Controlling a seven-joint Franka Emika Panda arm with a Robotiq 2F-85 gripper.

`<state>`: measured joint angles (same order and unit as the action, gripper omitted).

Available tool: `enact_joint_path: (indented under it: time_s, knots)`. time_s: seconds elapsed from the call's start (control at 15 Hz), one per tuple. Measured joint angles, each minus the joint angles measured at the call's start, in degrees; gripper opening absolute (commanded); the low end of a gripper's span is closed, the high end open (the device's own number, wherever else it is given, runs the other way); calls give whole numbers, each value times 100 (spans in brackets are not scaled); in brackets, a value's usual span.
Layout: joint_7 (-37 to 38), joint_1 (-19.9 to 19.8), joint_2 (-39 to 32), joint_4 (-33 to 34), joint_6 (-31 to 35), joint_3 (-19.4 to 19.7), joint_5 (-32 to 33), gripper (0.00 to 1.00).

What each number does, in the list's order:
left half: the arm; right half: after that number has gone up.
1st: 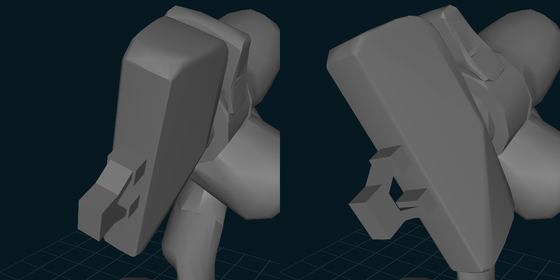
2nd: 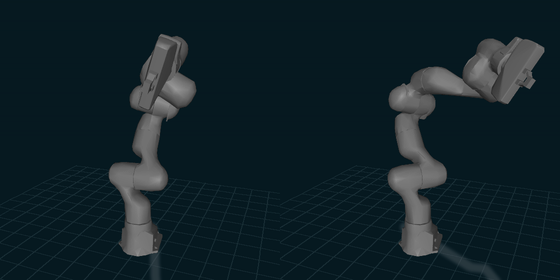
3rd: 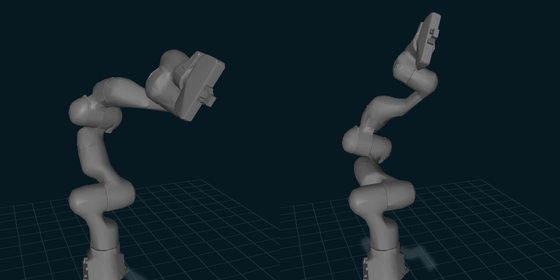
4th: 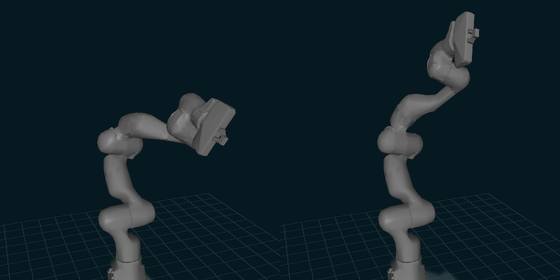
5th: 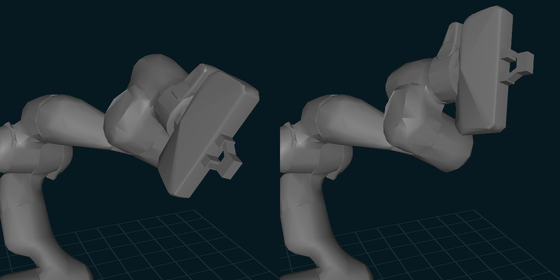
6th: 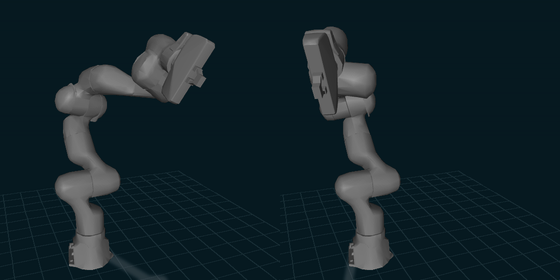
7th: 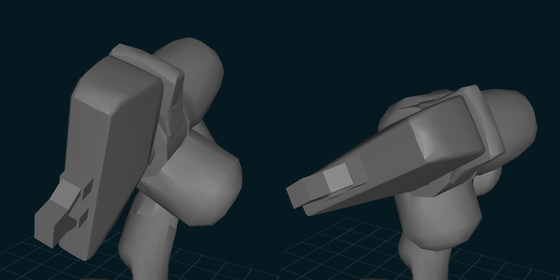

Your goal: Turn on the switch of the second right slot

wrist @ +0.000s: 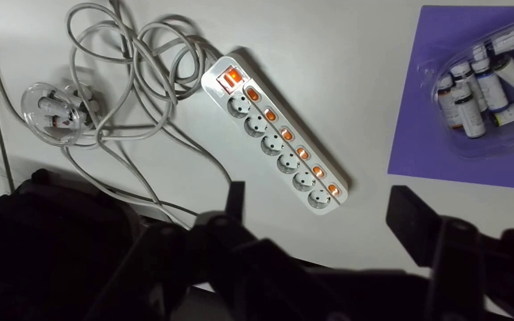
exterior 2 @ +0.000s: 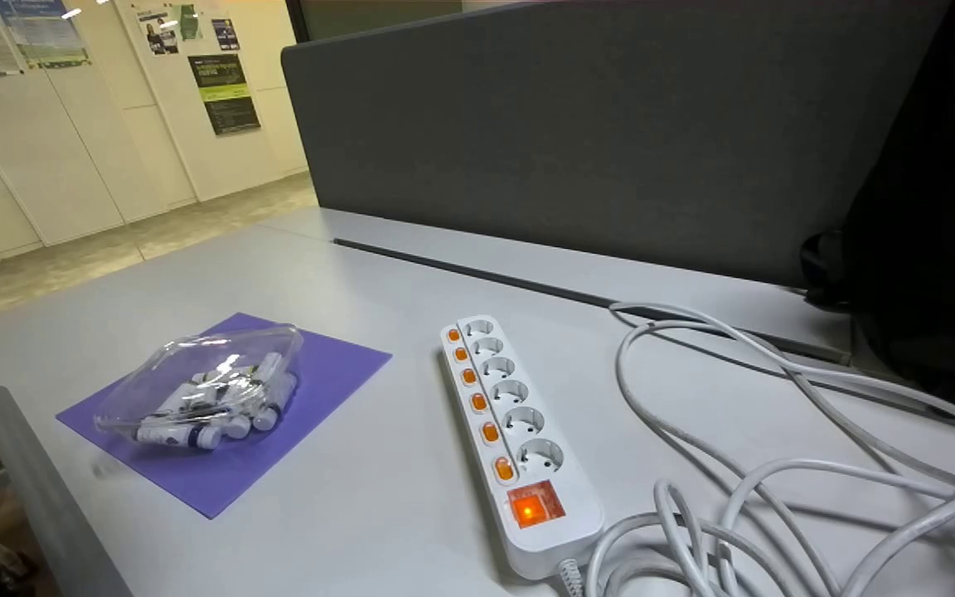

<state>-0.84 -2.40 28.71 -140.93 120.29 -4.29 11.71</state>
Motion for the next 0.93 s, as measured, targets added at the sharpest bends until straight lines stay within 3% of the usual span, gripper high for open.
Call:
enact_joint_path:
  time_s: [0.53, 0.93]
  knots:
    - [557, -316, -1128, 53, 1556, 375, -52, 1]
    - [655, -403, -1951, 64, 2602, 578, -388, 0]
